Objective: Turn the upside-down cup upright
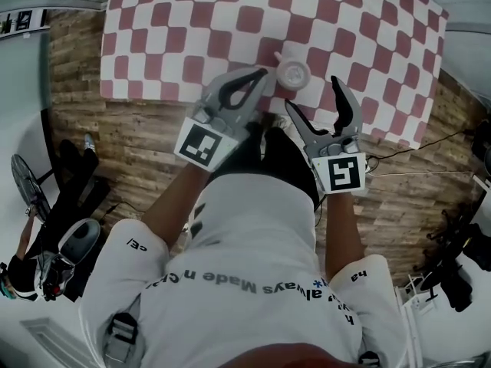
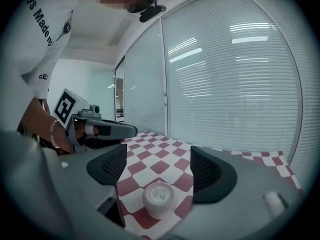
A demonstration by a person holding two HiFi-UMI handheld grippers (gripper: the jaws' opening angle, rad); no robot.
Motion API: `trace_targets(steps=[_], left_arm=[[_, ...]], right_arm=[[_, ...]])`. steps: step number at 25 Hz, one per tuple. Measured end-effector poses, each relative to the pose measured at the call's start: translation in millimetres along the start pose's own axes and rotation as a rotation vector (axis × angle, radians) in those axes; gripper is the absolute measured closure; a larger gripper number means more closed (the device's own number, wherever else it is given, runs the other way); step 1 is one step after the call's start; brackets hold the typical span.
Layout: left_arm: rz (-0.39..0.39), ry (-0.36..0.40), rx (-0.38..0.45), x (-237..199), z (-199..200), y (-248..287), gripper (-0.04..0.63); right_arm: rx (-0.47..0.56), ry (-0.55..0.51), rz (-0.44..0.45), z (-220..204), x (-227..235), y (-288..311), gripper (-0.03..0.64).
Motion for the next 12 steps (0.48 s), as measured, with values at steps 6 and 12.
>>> trace_targets(steps=[6,12], left_arm=[[-0.015,0.004,-0.028,0,-45,10,0.592],[-0.011,0.017,-0.056,1,-90,20,0.592]], right_arm=[[-0.038,-0.006,-0.017,-49,19,22,0.201],[-0.055,0.019,-0.014,-92,35,41,0.163]])
Point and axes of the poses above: the fingertips, and each gripper's own axes: y forward along the fingers, x to its right, z out of its top, the point moved 7 cm from there along -y, backward along the fingers, and after that the axes turned 15 degrees about y, right-handed, at the moved point
